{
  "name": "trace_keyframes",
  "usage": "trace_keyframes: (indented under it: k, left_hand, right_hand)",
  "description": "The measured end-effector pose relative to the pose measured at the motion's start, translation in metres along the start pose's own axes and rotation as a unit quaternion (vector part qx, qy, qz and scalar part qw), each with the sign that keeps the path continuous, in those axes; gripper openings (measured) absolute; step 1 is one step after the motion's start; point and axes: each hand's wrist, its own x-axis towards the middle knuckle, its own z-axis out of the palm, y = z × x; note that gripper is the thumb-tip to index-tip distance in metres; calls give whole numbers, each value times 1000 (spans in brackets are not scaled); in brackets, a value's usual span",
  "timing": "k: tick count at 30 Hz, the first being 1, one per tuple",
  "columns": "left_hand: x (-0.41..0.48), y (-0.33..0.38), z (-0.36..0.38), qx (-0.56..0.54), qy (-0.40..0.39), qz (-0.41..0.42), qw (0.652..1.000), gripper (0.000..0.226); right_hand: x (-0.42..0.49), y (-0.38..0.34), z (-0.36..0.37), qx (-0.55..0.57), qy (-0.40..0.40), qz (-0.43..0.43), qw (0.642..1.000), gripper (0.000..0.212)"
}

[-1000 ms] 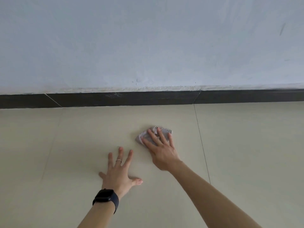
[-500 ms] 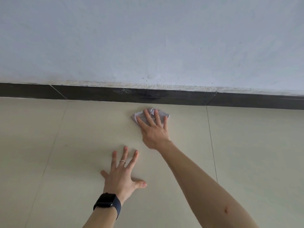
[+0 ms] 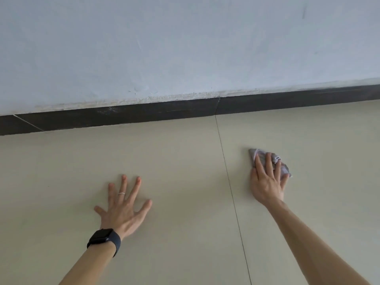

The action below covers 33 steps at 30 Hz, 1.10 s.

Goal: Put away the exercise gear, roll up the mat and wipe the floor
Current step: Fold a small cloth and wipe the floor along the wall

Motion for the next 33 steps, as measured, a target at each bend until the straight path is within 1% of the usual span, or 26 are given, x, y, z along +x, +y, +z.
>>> trace_keyframes:
  k: [2,4,7,8,9,10,11,13,14,15,16,17,18,19,20,22,24,26,27,28,29,30,32,33]
  left_hand:
    - [-3,11,7,33,24,-15,999,76]
    - [-7,36,19,39,74,-2,996,75]
    - [-19,100,45,17,95,99,990,70]
    - [-24,122,56,19,89,130,987,72]
    - [-29,142,67,27,80,153,985,73]
    - [-34,157,78,40,71,167,983,74]
    - [-38,166,89,53,68,173,981,73]
    - [-45,173,102,63,74,172,980,70]
    - [-46,173,104,69,74,168,981,68]
    - [-45,173,104,77,68,163,981,67]
    - [-45,173,102,85,58,158,982,67]
    - [-46,175,99,93,50,154,982,68]
    - [-46,177,97,101,46,151,982,69]
    - [-48,180,96,110,43,148,982,69]
    - [-50,182,95,114,38,143,982,69]
    - [-53,188,93,109,30,131,985,68]
    - [-59,195,91,119,45,131,983,64]
    - [-71,210,94,133,60,170,975,62]
    - [-79,221,98,134,56,200,969,63]
    - [-87,233,104,134,46,230,963,64]
    - [-93,246,110,139,34,255,956,66]
    - [-99,257,116,149,22,273,950,67]
    - [-103,276,127,176,4,292,940,69]
    - [-104,283,131,186,-3,293,938,70]
  right_hand:
    - [-46,-8,22,14,-4,-33,999,52]
    - [-90,-16,40,4,5,-112,994,52]
    - [-143,5,55,-25,-10,-240,970,51]
    - [-152,22,54,-32,-16,-262,964,50]
    - [-155,43,50,-32,-14,-256,966,49]
    - [-154,69,46,-27,-3,-221,975,49]
    - [-150,98,42,-14,12,-158,987,50]
    - [-133,157,28,27,33,13,999,50]
    - [-127,182,19,53,32,91,994,50]
    - [-125,200,13,75,29,150,985,50]
    - [-129,208,12,94,29,186,978,51]
    - [-137,208,15,107,28,200,974,51]
    - [-149,201,21,114,27,196,974,51]
    - [-164,188,29,111,21,172,979,52]
    - [-182,173,38,99,15,127,987,52]
    - [-222,142,56,64,11,0,998,58]
    - [-251,124,70,25,8,-128,991,64]
    - [-260,131,72,1,-7,-203,979,67]
    - [-258,144,68,-9,-10,-218,976,69]
    - [-254,162,63,-16,-7,-214,977,68]
    - [-247,184,56,-14,2,-190,982,65]
    - [-239,210,50,-5,6,-142,990,60]
    - [-223,265,37,23,13,-4,1000,50]
    - [-216,290,30,39,20,67,997,49]
